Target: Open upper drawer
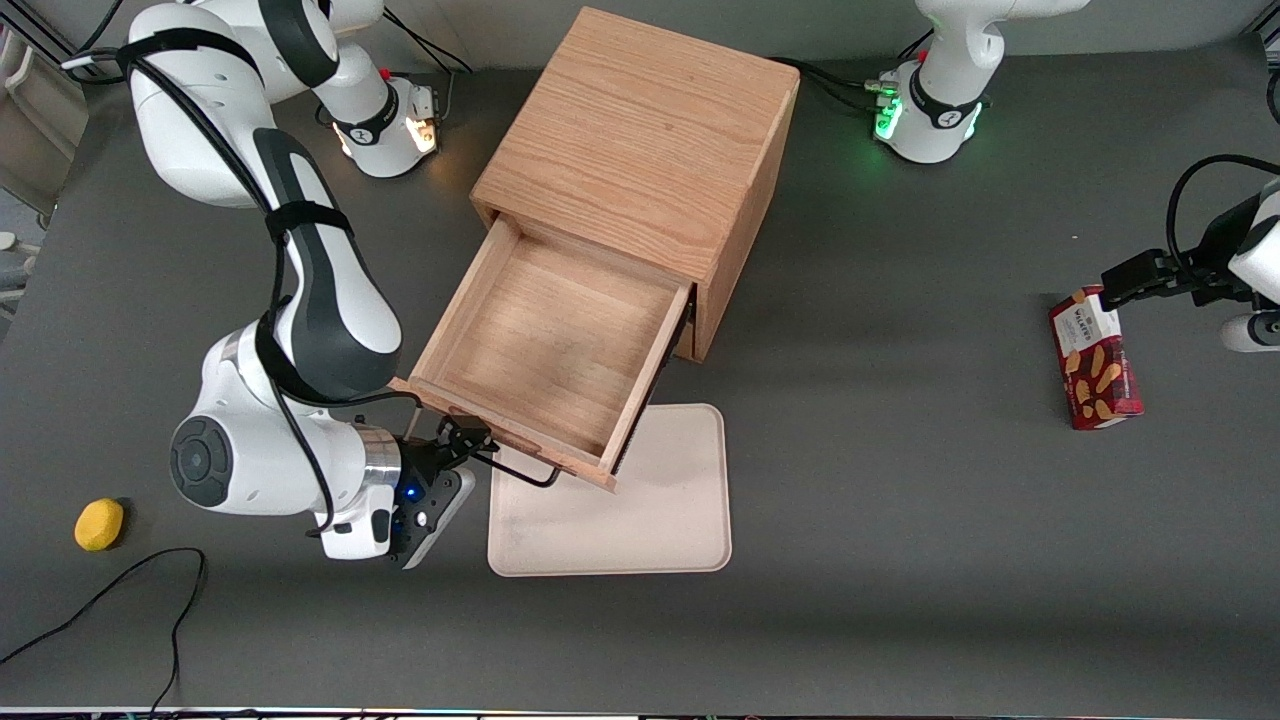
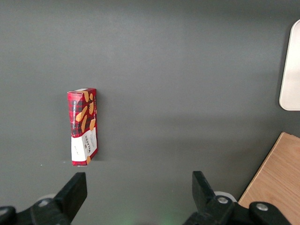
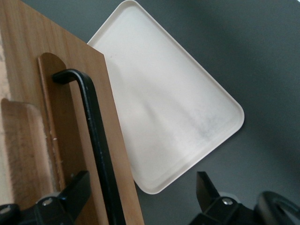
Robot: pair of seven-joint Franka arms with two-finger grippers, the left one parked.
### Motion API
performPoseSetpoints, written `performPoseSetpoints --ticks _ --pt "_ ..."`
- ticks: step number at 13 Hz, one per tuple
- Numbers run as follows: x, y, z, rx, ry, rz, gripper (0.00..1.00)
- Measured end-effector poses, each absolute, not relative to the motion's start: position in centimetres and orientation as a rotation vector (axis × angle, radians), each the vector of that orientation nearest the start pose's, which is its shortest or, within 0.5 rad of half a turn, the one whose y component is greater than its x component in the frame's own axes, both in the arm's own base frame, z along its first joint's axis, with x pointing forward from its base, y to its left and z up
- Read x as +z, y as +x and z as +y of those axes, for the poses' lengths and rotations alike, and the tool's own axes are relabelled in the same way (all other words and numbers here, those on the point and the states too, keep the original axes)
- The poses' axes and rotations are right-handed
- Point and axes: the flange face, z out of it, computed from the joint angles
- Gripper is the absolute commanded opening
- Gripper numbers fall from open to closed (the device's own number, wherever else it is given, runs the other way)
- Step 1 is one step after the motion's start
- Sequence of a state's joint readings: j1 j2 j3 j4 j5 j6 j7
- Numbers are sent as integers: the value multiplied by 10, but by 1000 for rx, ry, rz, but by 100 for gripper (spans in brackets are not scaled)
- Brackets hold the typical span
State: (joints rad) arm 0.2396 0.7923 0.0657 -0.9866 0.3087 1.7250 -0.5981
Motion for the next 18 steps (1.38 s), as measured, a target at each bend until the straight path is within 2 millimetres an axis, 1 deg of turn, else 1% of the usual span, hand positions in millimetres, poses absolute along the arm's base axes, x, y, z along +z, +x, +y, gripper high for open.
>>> performPoseSetpoints --ticks 3,5,6,8,10,11,13,14,16,18 --pt "411 717 235 31 -2540 -1131 100" --pt "426 714 227 56 -2535 -1133 100" --pt "436 712 221 69 -2535 -1131 100" --pt "460 707 200 89 -2540 -1116 100" --pt "486 703 165 100 -2558 -1077 100" --pt "497 701 144 112 -2577 -1048 100" --pt "511 690 103 201 -2659 -960 100" --pt "516 681 86 250 -2713 -905 100" --pt "524 656 53 335 -2808 -808 100" --pt "530 634 14 378 -2858 -712 100"
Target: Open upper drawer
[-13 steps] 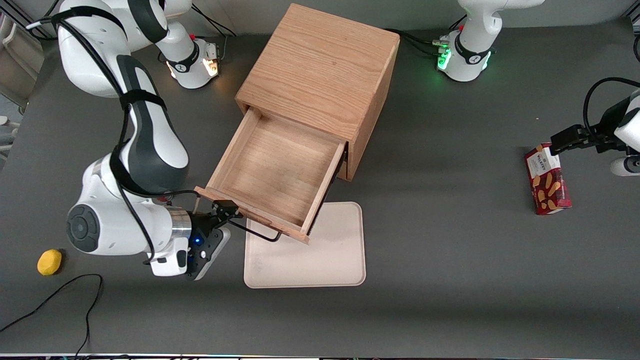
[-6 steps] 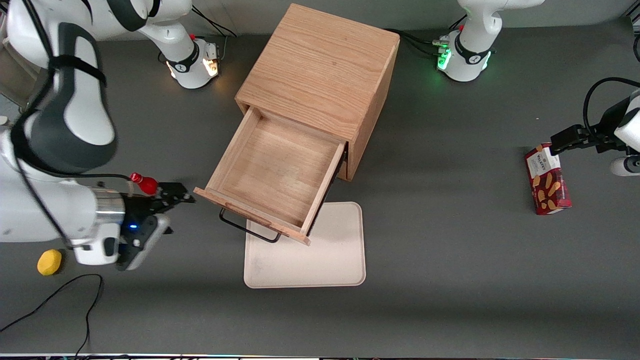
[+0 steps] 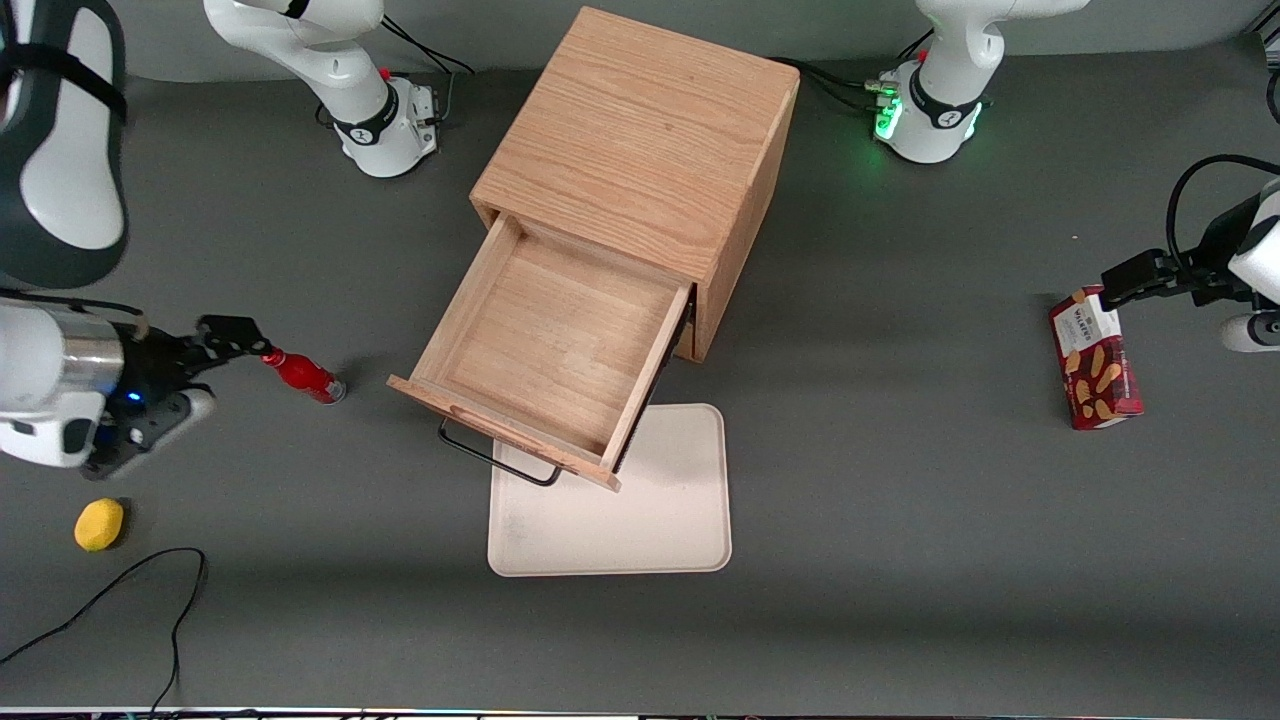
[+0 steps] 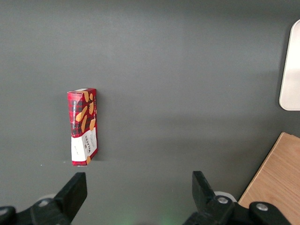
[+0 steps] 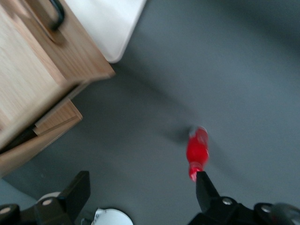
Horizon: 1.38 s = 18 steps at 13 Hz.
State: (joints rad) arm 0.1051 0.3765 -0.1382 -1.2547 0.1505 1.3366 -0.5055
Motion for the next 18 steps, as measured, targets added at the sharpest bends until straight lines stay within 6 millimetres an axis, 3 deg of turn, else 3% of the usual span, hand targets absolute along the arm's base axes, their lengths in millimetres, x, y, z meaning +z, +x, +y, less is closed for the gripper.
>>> performPoseSetpoints --ticks 3,5,8,13,15,18 --pt "527 610 -35 409 -2945 -425 100" --pt "522 601 -47 437 -2994 -208 100" --pt "522 602 -45 439 -3075 48 100" --pt "543 594 -16 354 -3097 27 100" --pt "542 584 -9 278 -3097 5 100" --pt "537 569 -23 237 -3088 37 100"
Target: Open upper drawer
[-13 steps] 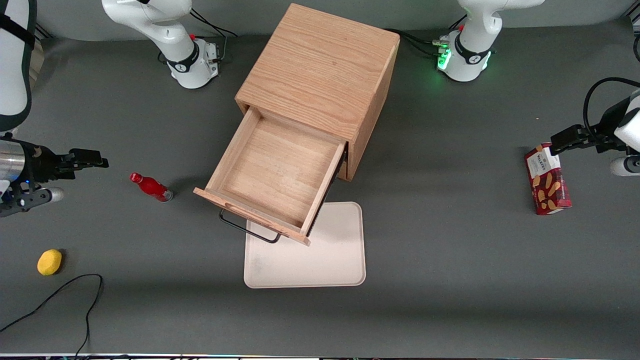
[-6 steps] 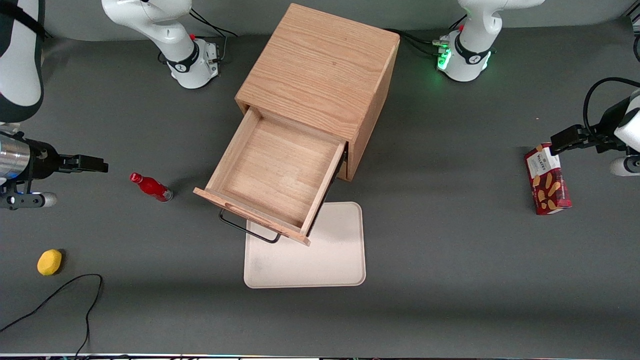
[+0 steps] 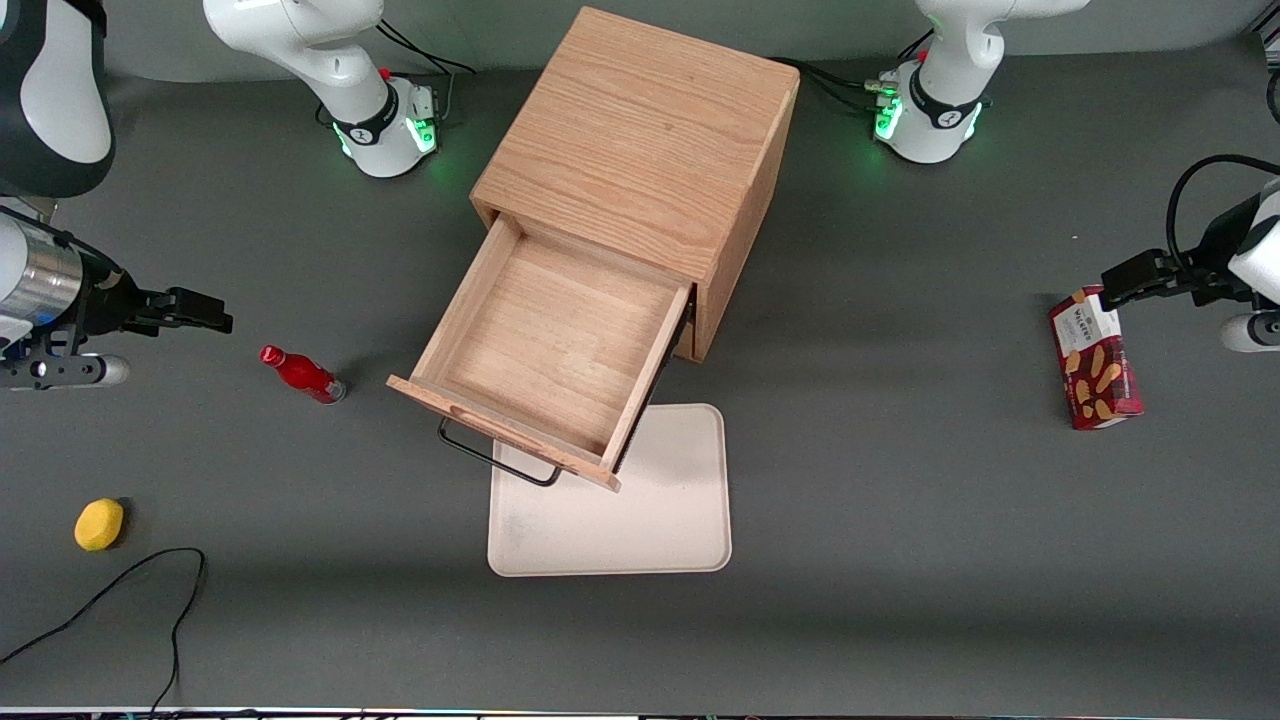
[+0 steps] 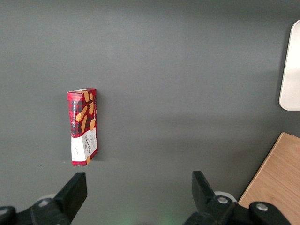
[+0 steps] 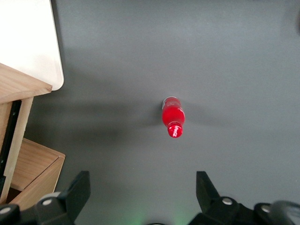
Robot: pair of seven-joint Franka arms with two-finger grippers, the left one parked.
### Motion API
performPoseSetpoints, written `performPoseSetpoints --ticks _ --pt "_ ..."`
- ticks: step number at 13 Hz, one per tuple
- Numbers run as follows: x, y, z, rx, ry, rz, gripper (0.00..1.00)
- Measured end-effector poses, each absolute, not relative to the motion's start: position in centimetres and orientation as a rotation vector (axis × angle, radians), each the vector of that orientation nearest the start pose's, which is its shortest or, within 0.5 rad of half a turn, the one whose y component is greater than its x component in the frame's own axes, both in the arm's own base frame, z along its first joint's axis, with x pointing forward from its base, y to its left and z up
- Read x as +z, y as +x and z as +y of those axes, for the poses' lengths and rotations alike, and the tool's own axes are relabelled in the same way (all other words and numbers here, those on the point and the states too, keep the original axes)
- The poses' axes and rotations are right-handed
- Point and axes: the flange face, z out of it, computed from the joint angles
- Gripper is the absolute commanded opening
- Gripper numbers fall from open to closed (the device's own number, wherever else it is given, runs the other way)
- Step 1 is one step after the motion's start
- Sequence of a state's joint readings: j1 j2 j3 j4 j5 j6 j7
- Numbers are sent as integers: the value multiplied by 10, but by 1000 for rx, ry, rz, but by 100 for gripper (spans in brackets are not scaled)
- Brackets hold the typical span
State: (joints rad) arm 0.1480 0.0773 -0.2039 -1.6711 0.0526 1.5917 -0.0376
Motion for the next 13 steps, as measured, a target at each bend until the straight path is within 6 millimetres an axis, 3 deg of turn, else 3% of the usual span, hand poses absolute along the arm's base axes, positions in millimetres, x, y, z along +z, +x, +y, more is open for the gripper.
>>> performPoseSetpoints --ticks 4,9,13 --pt "548 560 -52 201 -3073 44 100" --pt "574 562 -43 124 -3080 7 100" --pt "581 560 -45 136 -3079 15 100"
